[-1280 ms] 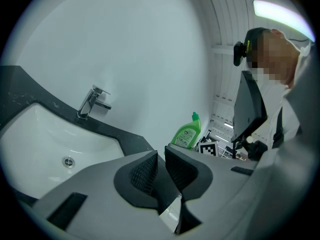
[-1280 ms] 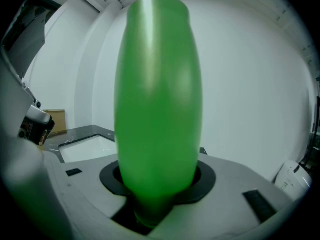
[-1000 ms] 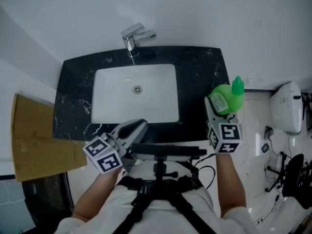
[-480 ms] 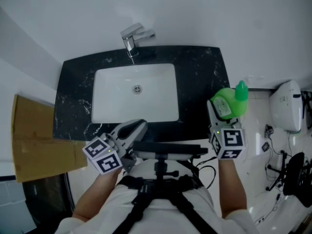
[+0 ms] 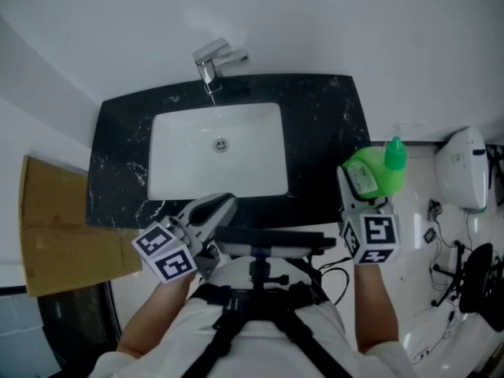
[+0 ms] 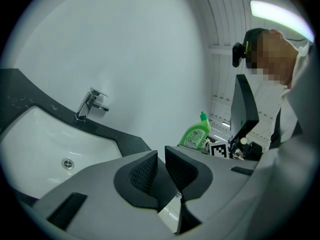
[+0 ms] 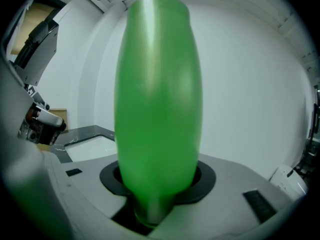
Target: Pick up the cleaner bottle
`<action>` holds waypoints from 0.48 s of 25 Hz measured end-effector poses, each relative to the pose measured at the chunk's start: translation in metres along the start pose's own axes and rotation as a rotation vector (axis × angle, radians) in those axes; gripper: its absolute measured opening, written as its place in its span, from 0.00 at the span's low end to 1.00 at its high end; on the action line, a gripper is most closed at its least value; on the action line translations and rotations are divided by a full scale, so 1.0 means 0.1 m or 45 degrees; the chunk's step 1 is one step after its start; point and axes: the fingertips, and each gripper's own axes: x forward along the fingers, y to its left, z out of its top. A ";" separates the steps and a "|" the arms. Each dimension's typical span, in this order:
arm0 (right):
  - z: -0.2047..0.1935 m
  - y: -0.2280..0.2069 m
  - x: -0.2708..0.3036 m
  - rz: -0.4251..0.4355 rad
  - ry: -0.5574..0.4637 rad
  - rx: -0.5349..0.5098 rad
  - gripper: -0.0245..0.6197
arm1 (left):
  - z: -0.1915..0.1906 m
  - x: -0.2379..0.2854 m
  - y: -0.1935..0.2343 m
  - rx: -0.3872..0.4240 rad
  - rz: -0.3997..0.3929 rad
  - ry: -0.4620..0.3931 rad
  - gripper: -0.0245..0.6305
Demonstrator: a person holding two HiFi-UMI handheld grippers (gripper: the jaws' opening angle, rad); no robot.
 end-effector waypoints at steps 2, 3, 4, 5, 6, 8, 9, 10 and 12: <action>0.00 0.01 -0.02 -0.001 -0.002 0.002 0.31 | 0.00 -0.01 -0.01 0.006 -0.003 0.000 0.11; 0.00 0.01 -0.02 0.000 -0.003 0.003 0.31 | 0.01 -0.01 -0.01 0.009 -0.004 0.000 0.11; 0.00 0.01 -0.03 -0.001 -0.004 0.003 0.31 | 0.01 -0.01 -0.01 0.012 -0.005 0.001 0.11; 0.00 0.01 -0.04 -0.006 -0.004 0.004 0.31 | 0.01 -0.01 -0.01 0.015 -0.006 0.002 0.11; 0.00 0.01 -0.04 -0.011 -0.003 0.005 0.31 | 0.01 -0.02 -0.01 0.018 -0.007 0.003 0.11; 0.01 0.03 -0.05 -0.010 -0.004 0.008 0.31 | 0.03 -0.04 0.00 0.023 -0.007 0.001 0.11; 0.01 0.05 -0.05 -0.004 -0.007 0.009 0.31 | 0.04 -0.06 0.01 0.025 -0.003 -0.001 0.11; 0.02 0.07 -0.05 0.005 -0.010 0.010 0.31 | 0.05 -0.08 0.02 0.027 0.003 -0.003 0.11; 0.03 0.09 -0.06 0.016 -0.013 0.012 0.31 | 0.06 -0.10 0.02 0.030 0.014 -0.006 0.11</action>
